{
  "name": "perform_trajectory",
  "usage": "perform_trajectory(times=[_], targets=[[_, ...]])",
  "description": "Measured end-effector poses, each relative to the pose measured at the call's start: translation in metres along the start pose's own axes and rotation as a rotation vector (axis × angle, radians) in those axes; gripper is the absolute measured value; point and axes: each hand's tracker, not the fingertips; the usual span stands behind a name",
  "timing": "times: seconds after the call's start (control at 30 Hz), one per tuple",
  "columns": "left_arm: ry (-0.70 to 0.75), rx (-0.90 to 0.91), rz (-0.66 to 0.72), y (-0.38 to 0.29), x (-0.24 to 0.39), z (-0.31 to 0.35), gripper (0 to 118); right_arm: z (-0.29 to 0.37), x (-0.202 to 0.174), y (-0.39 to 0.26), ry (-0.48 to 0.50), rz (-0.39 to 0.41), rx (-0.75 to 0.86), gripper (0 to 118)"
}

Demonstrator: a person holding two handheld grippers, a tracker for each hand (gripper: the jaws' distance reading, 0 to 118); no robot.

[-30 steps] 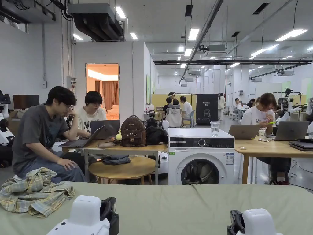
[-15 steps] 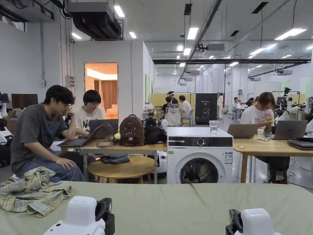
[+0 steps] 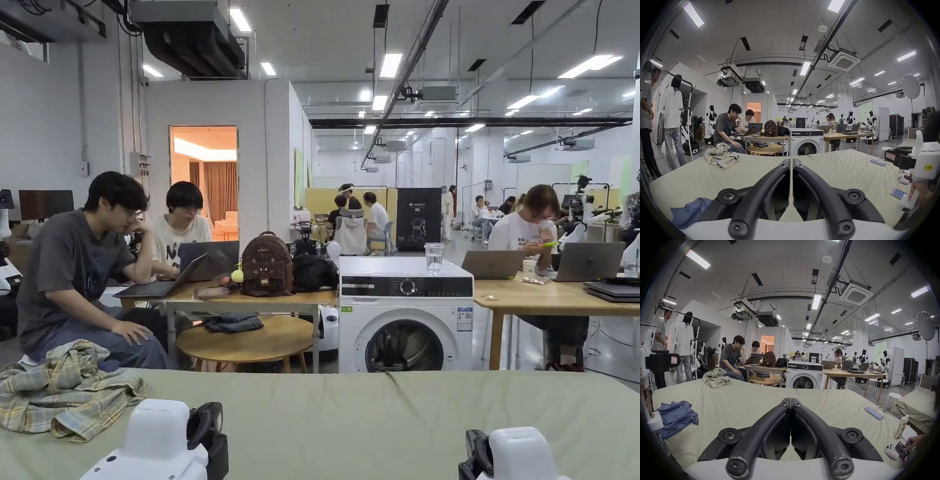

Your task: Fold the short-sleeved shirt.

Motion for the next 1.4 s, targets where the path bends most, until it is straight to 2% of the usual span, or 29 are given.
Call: perform_trajectory(times=[0.23,0.4,0.57,0.77,0.9,1.17,1.2,1.23,1.27,1.33,1.37,1.4], targets=[[0.008,-0.003,0.004,0.0,-0.011,0.003,0,-0.006,-0.011,-0.003,0.022,0.001,-0.005,0],[0.05,-0.014,-0.027,0.001,-0.028,0.015,0,-0.016,-0.035,-0.004,0.072,-0.005,-0.01,0],[0.121,-0.016,-0.017,0.001,-0.056,0.034,0,-0.028,-0.078,-0.004,0.169,0.01,-0.003,0],[0.239,-0.025,-0.041,0.004,-0.096,0.067,0,-0.039,-0.137,0.001,0.329,-0.074,-0.009,0],[0.312,-0.037,-0.054,0.005,-0.121,0.088,0,-0.044,-0.17,-0.001,0.371,-0.048,0.002,0],[0.403,-0.086,-0.052,-0.003,-0.161,0.105,0,-0.055,-0.211,-0.007,0.458,-0.065,-0.025,0],[0.406,-0.12,-0.054,-0.005,-0.167,0.103,3,-0.055,-0.213,-0.008,0.465,-0.061,-0.029,0],[0.382,-0.166,-0.053,-0.01,-0.177,0.101,22,-0.055,-0.214,-0.009,0.476,-0.052,-0.036,0],[0.343,-0.213,-0.054,-0.015,-0.187,0.099,44,-0.055,-0.214,-0.012,0.483,-0.043,-0.041,0],[0.316,-0.336,-0.027,-0.029,-0.208,0.087,102,-0.056,-0.214,-0.02,0.494,-0.028,-0.048,0],[0.319,-0.413,0.002,-0.039,-0.218,0.079,102,-0.056,-0.214,-0.024,0.499,-0.019,-0.053,0],[0.304,-0.416,0.026,-0.048,-0.226,0.075,101,-0.057,-0.214,-0.028,0.498,-0.013,-0.059,0]])
